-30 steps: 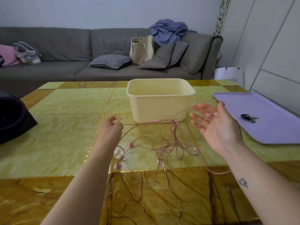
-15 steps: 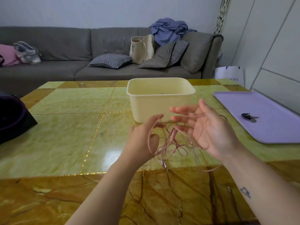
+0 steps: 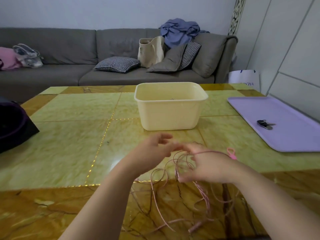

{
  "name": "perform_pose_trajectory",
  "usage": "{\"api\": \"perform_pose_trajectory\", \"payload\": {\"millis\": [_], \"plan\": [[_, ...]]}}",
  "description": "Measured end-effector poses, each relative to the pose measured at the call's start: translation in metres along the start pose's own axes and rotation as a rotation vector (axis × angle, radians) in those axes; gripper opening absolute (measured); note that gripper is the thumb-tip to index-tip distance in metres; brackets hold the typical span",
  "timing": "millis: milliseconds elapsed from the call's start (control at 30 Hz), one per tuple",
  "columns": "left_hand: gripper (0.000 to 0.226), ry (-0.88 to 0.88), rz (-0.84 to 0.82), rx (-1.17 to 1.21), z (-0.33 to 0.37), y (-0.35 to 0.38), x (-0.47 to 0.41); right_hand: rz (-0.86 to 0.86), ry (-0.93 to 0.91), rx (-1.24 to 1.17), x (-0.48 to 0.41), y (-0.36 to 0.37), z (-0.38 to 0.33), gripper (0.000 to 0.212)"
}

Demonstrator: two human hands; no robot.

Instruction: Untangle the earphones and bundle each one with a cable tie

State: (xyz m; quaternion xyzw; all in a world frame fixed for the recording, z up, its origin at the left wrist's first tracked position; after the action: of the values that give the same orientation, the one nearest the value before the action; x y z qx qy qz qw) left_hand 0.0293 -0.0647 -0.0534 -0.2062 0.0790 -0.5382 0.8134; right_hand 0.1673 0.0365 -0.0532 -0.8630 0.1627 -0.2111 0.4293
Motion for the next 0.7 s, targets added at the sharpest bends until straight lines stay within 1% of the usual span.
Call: {"api": "perform_pose_trajectory", "payload": {"millis": [33,67,167,267,333,400,433,500,567,633,700], "plan": [[0.033,0.021,-0.006,-0.146,-0.001,-0.001,0.002,-0.027,0.007,0.049,0.0,0.003,0.001,0.069],[0.028,0.032,-0.039,-0.244,-0.001,-0.002,0.004,-0.045,0.013,0.092,-0.001,0.006,0.003,0.06],[0.017,0.042,-0.211,-0.417,-0.003,0.001,0.009,-0.029,0.018,0.179,-0.01,0.013,0.011,0.039],[0.019,0.035,-0.402,-0.561,-0.003,0.011,0.013,0.012,0.023,0.206,-0.023,0.019,0.019,0.022],[0.027,0.007,-0.499,-0.605,-0.003,0.021,0.014,0.032,0.051,0.21,-0.029,0.021,0.025,0.023],[0.035,-0.016,-0.54,-0.644,-0.004,0.03,0.015,0.065,0.103,0.183,-0.033,0.022,0.031,0.024],[0.039,-0.019,-0.542,-0.661,-0.005,0.033,0.015,0.102,0.127,0.15,-0.034,0.022,0.033,0.025],[0.048,-0.016,-0.53,-0.685,-0.005,0.037,0.015,0.238,0.172,0.068,-0.039,0.021,0.037,0.028],[0.058,-0.017,-0.493,-0.709,-0.008,0.037,0.015,0.379,0.251,-0.082,-0.044,0.018,0.044,0.027],[0.063,-0.021,-0.456,-0.755,-0.012,0.037,0.015,0.457,0.34,-0.301,-0.049,0.015,0.051,0.021],[0.059,-0.017,-0.418,-0.821,-0.017,0.036,0.015,0.499,0.395,-0.658,-0.053,0.012,0.055,0.009]]}}
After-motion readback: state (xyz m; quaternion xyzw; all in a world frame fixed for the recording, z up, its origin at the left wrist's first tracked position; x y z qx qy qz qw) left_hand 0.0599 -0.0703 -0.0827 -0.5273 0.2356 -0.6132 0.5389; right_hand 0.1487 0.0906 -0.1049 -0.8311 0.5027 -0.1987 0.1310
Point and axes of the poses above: each hand's wrist, its own x-axis away from the middle knuckle, its own y-axis out of the palm, z = x × y, the point moved 1 cm from there along -x, towards the middle knuckle, and after that the axes turned 3 degrees about y, right-handed, at the moved point
